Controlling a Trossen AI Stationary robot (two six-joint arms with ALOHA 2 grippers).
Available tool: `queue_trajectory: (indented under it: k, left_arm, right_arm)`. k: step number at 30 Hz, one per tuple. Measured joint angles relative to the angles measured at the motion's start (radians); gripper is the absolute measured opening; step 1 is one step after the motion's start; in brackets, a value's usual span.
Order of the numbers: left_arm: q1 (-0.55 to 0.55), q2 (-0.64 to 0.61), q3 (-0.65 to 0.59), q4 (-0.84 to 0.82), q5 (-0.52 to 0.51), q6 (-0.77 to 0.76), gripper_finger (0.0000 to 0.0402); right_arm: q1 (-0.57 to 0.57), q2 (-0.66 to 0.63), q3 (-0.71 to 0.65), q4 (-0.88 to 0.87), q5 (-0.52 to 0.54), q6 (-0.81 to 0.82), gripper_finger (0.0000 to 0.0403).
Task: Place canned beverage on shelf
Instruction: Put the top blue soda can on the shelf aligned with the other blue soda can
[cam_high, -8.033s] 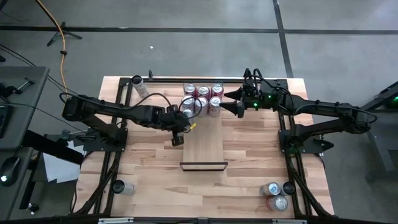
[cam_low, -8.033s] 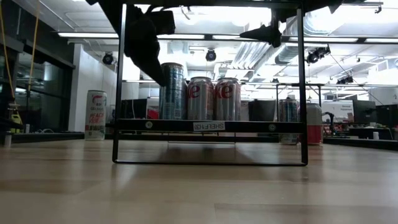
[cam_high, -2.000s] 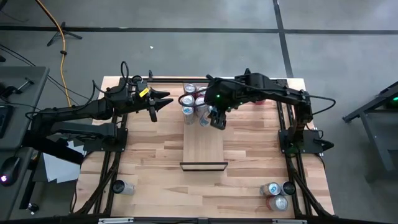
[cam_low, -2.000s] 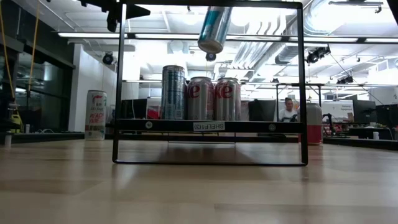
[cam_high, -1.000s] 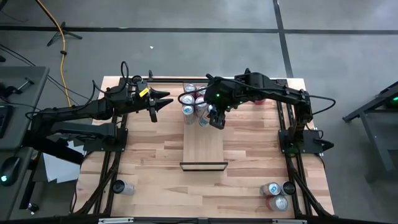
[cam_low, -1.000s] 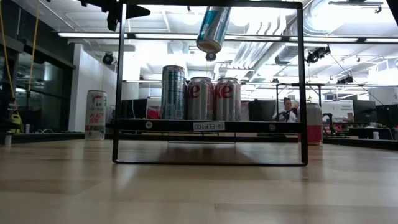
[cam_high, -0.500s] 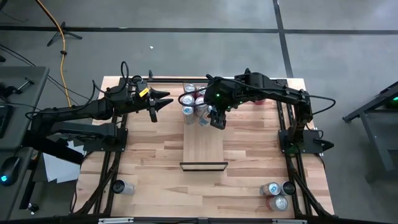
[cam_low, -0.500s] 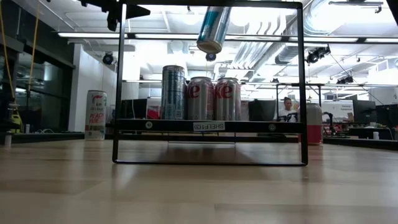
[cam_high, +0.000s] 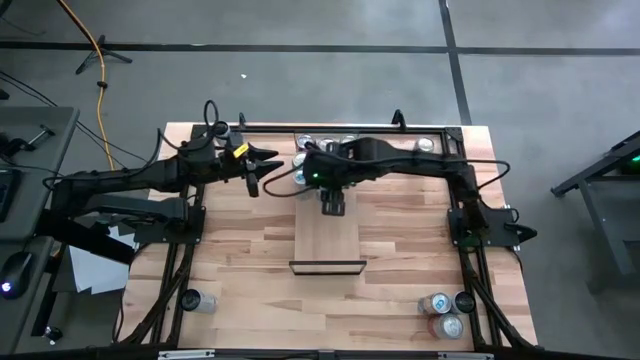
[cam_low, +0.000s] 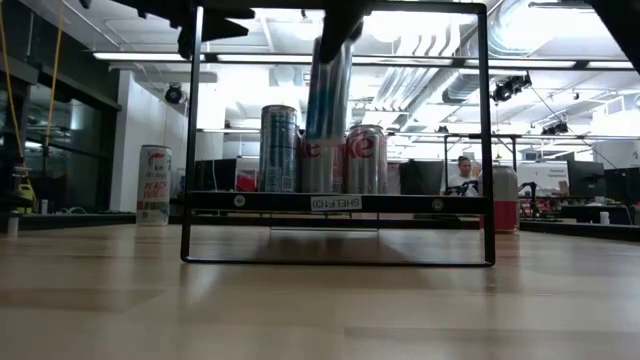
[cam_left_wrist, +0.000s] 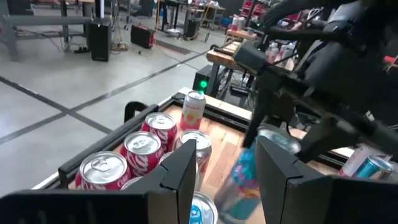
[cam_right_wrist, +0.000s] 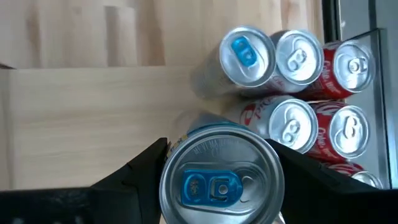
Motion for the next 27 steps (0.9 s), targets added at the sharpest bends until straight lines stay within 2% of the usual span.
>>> queue_trajectory:
  k: [8, 17, 22, 27]
  left_arm:
    - [0.0, 0.018, 0.0, 0.002, 0.002, -0.002, 0.0107]
    - [0.0, 0.016, 0.0, 0.004, 0.002, -0.002, 0.0107]
    - [0.0, 0.009, 0.0, 0.007, 0.002, -0.001, 0.0107]
    - [0.0, 0.001, 0.0, 0.006, 0.002, -0.001, 0.0107]
  right_arm:
    - [-0.007, 0.07, -0.008, 0.015, 0.017, -0.005, 0.0219]
    - [-0.037, 0.062, -0.183, 0.091, 0.017, 0.011, 0.0219]
    - [-0.047, 0.065, -0.187, 0.179, 0.005, 0.012, 0.0219]
    - [-0.064, 0.066, -0.183, 0.173, -0.047, 0.053, 0.0219]
